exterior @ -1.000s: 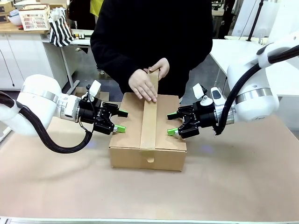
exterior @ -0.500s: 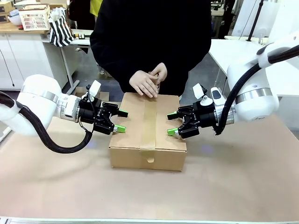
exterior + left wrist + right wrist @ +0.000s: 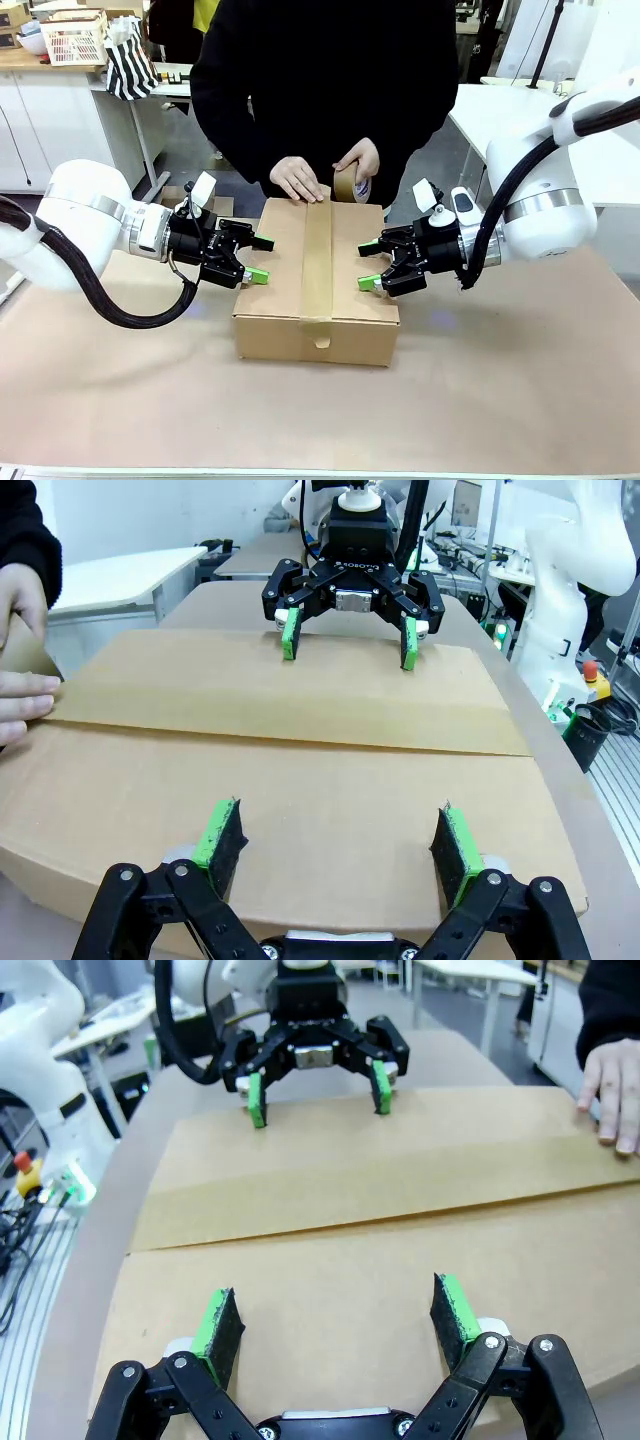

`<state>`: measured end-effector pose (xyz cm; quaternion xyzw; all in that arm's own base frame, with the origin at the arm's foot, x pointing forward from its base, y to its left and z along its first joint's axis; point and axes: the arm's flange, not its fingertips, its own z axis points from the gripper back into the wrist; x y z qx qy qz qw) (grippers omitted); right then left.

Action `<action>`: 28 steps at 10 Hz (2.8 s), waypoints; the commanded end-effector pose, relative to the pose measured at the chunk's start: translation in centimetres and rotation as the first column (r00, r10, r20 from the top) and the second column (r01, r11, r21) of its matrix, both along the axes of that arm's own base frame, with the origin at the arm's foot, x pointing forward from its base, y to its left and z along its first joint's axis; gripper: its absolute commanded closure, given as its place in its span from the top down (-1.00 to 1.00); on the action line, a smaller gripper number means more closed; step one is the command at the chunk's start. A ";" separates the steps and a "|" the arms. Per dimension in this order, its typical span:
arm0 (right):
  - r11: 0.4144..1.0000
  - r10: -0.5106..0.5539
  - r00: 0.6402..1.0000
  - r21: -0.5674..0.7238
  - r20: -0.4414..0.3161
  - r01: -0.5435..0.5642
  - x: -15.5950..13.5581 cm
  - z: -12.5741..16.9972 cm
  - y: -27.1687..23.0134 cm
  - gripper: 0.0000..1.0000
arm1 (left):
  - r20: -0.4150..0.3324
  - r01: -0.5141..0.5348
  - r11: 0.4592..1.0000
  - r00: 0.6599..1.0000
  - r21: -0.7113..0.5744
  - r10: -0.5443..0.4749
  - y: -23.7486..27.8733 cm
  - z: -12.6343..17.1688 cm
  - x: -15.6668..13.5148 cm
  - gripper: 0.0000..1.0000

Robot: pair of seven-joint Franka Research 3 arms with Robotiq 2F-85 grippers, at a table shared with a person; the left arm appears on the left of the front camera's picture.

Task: Pack the gift set into the box.
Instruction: Press and hold the closed box until the human finishes sealing it.

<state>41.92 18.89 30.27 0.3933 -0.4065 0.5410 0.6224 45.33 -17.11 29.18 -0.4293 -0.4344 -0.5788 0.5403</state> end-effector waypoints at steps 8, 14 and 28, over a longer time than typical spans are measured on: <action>1.000 -0.006 1.000 0.005 -0.017 0.006 -0.1 -0.2 -0.1 1.00 | 0.000 0.001 1.000 1.000 0.003 -0.001 0.1 -0.3 -0.1 1.00; 1.000 -0.006 1.000 0.005 -0.017 0.006 -0.1 -0.2 -0.1 1.00 | 0.000 0.001 1.000 1.000 0.003 -0.001 0.1 -0.3 -0.1 1.00; 1.000 -0.006 1.000 0.005 -0.017 0.006 -0.1 -0.2 -0.1 1.00 | 0.000 0.001 1.000 1.000 0.003 -0.001 0.1 -0.3 -0.1 1.00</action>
